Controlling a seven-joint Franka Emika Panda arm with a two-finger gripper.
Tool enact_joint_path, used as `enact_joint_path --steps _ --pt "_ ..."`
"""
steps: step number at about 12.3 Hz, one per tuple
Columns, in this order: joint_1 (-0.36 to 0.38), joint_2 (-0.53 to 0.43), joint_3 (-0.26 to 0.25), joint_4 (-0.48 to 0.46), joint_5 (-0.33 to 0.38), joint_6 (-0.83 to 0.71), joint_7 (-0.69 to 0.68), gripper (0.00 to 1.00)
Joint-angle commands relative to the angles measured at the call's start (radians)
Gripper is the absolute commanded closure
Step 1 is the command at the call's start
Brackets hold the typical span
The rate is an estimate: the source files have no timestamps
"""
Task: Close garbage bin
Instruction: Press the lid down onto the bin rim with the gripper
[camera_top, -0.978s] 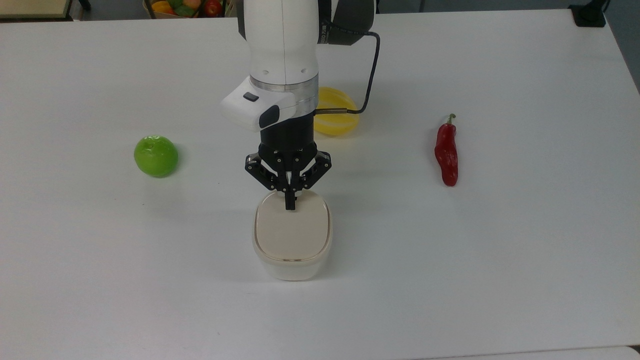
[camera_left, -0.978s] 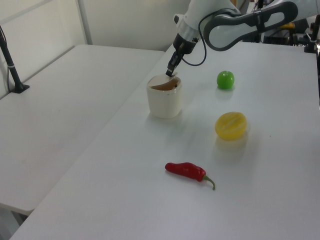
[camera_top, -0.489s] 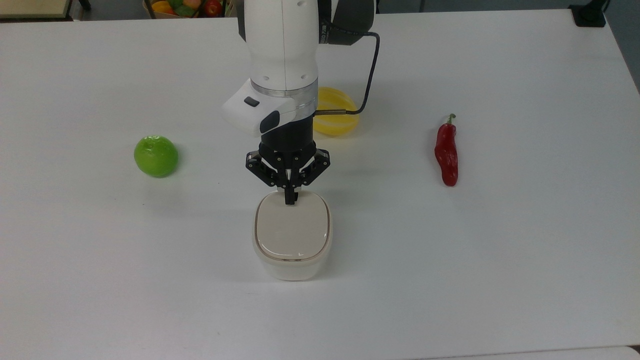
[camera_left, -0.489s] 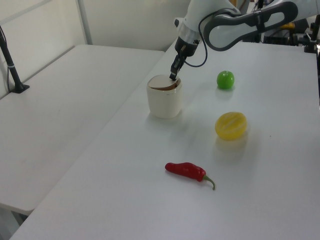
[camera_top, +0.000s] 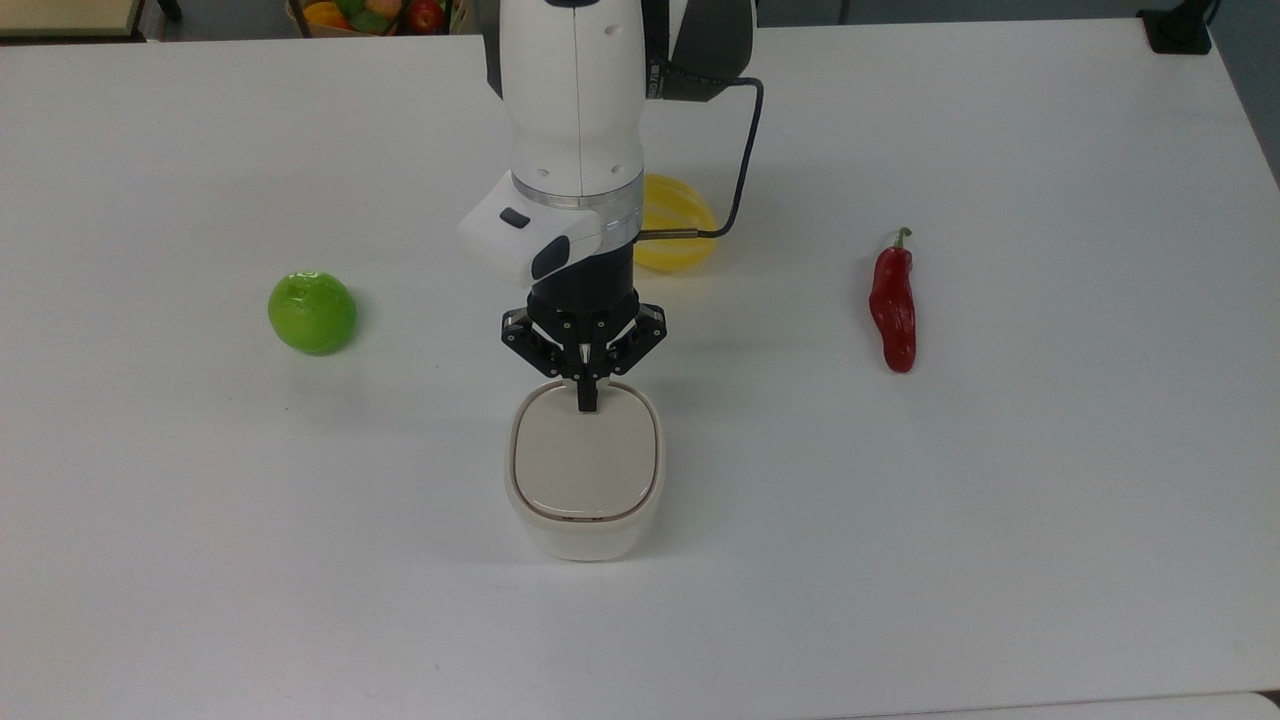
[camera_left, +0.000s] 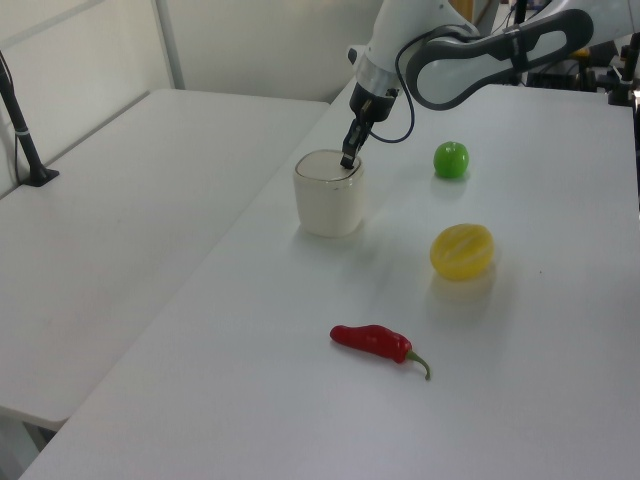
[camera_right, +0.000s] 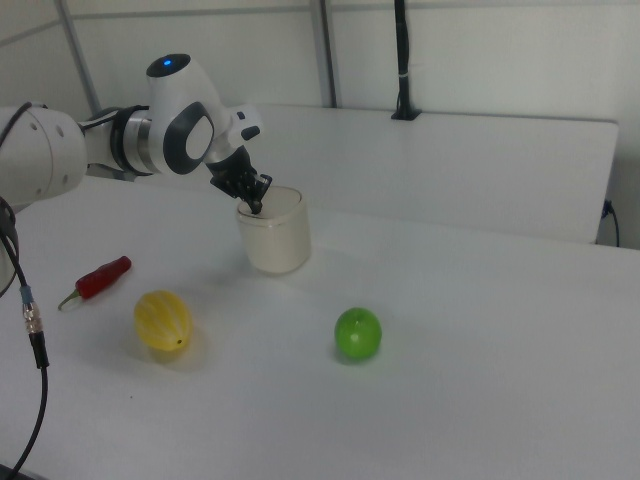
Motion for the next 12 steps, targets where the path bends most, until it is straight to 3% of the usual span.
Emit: enact_joint_path --steps 1,12 --pt "0.011 -0.009 -0.006 -0.021 0.009 -0.010 -0.007 1.00" --pt "0.014 0.007 -0.006 -0.030 0.008 -0.013 -0.006 1.00"
